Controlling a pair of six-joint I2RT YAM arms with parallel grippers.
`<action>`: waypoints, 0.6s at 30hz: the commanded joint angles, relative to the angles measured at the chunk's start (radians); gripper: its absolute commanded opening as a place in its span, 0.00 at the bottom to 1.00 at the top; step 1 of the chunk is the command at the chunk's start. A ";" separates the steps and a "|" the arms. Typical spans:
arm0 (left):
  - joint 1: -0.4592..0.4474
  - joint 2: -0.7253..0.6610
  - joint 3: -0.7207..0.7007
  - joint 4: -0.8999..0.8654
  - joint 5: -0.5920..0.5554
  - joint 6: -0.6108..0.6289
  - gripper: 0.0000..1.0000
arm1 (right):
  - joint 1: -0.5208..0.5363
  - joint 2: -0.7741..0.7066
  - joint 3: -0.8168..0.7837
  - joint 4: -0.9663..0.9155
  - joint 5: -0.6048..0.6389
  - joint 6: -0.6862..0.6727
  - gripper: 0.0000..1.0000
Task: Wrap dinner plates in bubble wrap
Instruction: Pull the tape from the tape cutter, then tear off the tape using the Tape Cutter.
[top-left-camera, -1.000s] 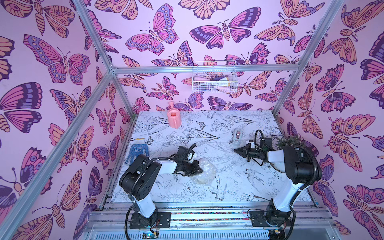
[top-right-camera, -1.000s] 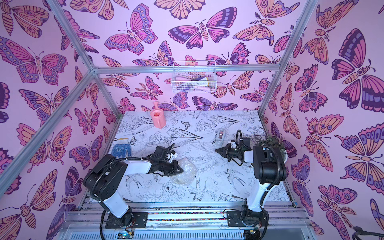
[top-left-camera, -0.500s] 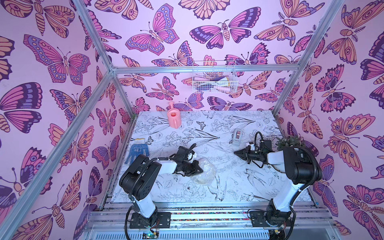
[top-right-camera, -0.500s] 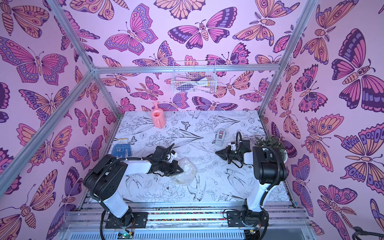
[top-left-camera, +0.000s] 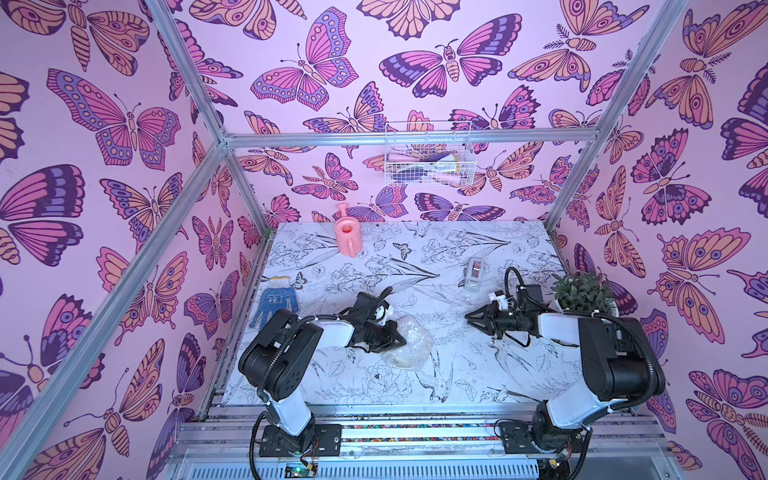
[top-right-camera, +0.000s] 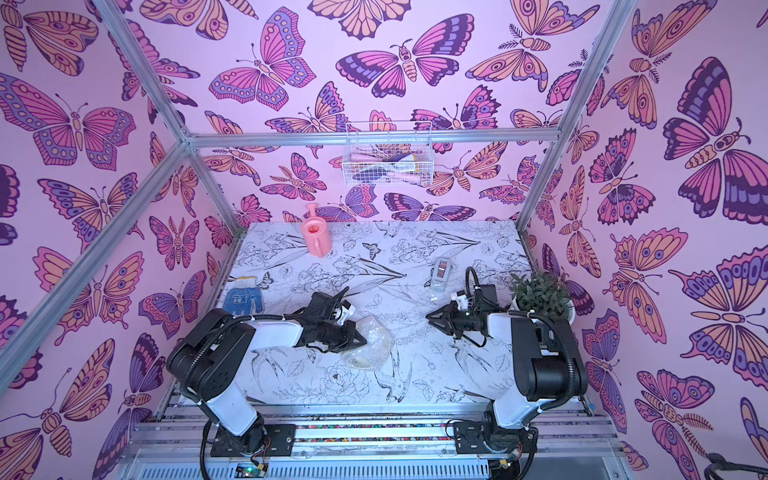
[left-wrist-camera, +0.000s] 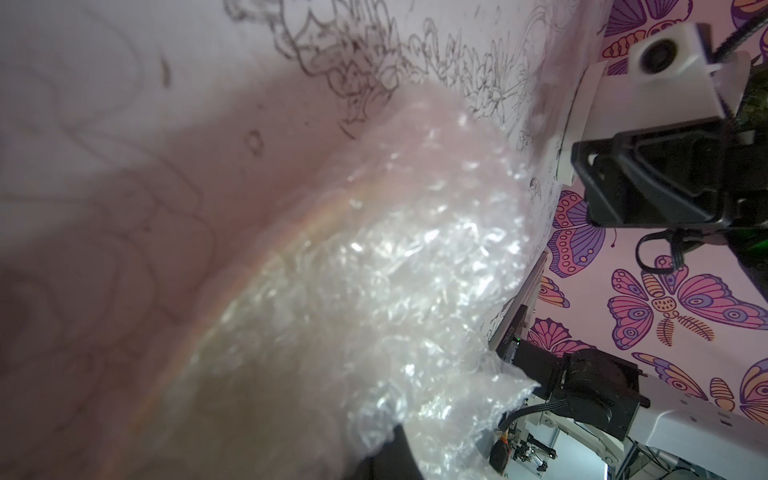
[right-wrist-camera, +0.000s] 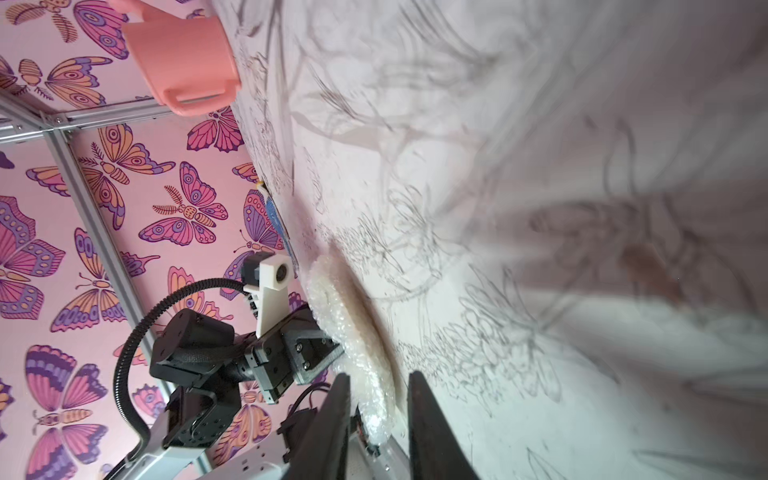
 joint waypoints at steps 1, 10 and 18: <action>-0.001 0.107 -0.069 -0.195 -0.229 0.010 0.00 | -0.017 0.054 0.079 0.013 0.060 -0.101 0.28; -0.001 0.108 -0.070 -0.192 -0.230 0.005 0.00 | -0.061 0.234 0.161 0.305 0.094 -0.056 0.38; -0.001 0.109 -0.071 -0.192 -0.230 0.005 0.00 | -0.062 0.272 0.198 0.354 0.127 -0.085 0.40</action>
